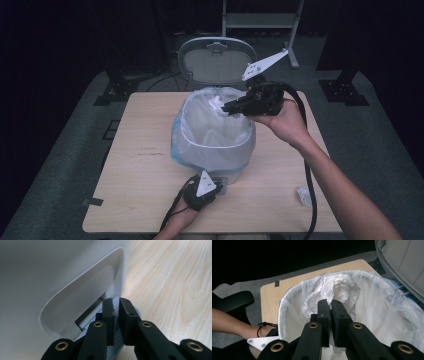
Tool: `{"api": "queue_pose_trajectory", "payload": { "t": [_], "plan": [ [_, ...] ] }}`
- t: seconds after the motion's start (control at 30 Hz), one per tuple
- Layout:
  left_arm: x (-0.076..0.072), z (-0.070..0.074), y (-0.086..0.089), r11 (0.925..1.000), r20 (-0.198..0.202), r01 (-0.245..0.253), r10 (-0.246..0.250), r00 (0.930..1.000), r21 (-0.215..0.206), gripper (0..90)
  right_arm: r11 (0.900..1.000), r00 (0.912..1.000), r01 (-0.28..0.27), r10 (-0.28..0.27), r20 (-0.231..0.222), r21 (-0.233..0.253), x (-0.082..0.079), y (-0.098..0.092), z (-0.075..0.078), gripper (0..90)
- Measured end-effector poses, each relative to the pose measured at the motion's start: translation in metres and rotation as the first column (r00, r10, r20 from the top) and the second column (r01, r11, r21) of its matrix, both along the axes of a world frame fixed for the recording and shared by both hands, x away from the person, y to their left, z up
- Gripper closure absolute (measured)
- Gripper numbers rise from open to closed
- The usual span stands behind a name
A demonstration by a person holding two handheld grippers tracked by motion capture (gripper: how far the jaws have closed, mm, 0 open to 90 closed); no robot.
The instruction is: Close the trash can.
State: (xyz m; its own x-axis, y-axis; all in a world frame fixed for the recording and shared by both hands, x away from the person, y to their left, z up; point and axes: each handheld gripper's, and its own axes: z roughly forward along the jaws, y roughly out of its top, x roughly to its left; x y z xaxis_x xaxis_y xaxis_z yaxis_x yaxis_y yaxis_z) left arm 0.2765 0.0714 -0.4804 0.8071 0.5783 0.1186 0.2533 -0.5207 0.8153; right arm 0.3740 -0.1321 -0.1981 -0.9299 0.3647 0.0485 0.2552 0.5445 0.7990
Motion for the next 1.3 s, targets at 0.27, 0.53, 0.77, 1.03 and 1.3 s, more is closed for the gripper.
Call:
{"api": "queue_pose_trajectory", "payload": {
  "t": [0.27, 0.53, 0.77, 1.03, 1.3],
  "plan": [
    [0.0, 0.0, 0.0, 1.0, 0.001, -0.001, 0.001, 1.0, -0.001, 83.5, 1.0, 0.9999, 0.0, -0.001, -0.011, -0.015, 0.003, 0.007, -0.004, 78.8],
    [0.0, 0.0, 0.0, 1.0, -0.001, -0.002, 0.002, 1.0, -0.004, 83.2, 1.0, 0.9999, 0.012, -0.013, -0.01, -0.02, 0.002, 0.004, -0.005, 73.4],
    [-0.001, 0.0, -0.001, 1.0, 0.001, -0.004, 0.004, 1.0, -0.007, 83.2, 1.0, 0.9998, 0.021, -0.021, -0.003, -0.017, -0.003, -0.003, -0.006, 71.7],
    [0.0, 0.0, 0.0, 1.0, 0.003, -0.001, 0.001, 1.0, 0.006, 83.2, 0.999, 0.999, 0.046, -0.046, 0.001, 0.006, -0.012, -0.025, -0.009, 70.5],
    [-0.001, 0.0, 0.0, 1.0, 0.009, -0.005, 0.005, 0.9999, 0.006, 82.7, 0.996, 0.9967, 0.08, -0.08, 0.01, 0.037, -0.024, -0.053, -0.013, 69.1]
  ]
}}
